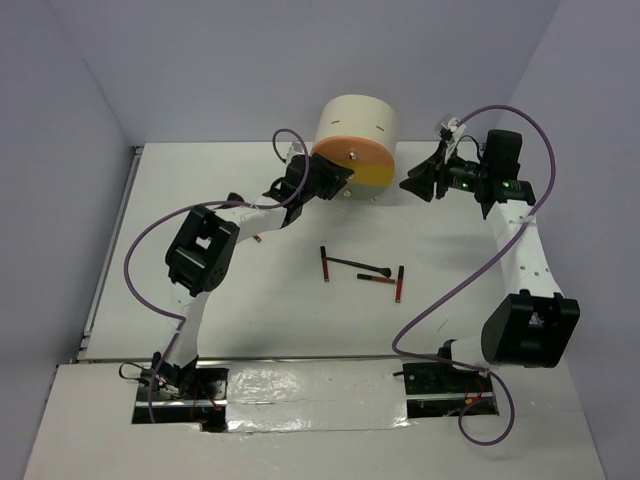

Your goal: Organize the makeup

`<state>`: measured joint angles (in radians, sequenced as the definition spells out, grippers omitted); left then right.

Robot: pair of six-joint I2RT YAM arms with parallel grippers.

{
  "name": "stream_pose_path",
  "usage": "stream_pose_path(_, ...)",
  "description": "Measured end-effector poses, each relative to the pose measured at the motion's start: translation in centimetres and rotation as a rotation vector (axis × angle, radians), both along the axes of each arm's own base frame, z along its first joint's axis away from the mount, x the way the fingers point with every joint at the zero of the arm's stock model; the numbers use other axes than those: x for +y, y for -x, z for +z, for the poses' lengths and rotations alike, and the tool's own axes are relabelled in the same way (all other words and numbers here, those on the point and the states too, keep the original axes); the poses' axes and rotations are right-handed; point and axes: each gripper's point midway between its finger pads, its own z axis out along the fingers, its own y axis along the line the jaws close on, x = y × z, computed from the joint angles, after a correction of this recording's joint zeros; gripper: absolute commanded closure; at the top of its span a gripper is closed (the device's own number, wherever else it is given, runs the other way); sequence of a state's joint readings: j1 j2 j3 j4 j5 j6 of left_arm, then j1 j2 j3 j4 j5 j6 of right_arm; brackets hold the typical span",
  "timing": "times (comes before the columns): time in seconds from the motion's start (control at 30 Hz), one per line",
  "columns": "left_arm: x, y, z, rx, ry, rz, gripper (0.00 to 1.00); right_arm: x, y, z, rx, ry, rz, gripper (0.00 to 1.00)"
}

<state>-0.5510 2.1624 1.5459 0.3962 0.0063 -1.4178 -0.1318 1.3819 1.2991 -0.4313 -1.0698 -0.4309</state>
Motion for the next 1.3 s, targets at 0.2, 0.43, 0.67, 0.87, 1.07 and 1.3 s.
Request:
stream_pose_path(0.2,-0.3,0.0,0.0,0.008,0.012,0.042,0.51,0.0,0.2,0.1,-0.002,-0.003,-0.001,0.48)
stream_pose_path(0.43,-0.4,-0.2,0.2,0.002,0.017,0.070,0.60,0.1,0.5,0.3,-0.010,-0.002,-0.001,0.48)
stream_pose_path(0.67,0.0,0.2,0.1,-0.022,0.047,0.082,0.68,0.1,1.0,-0.2,0.003,0.001,0.002,0.48)
stream_pose_path(0.87,0.5,1.5,0.0,-0.043,0.054,0.083,0.74,0.1,1.3,-0.7,0.011,0.007,0.005,0.48)
stream_pose_path(1.07,1.1,4.4,0.0,-0.044,0.041,0.069,0.74,0.2,2.0,-1.5,0.030,0.015,0.012,0.46)
stream_pose_path(1.3,1.4,8.5,-0.1,-0.045,0.011,0.034,0.74,0.2,3.0,-2.5,0.042,0.040,0.037,0.43)
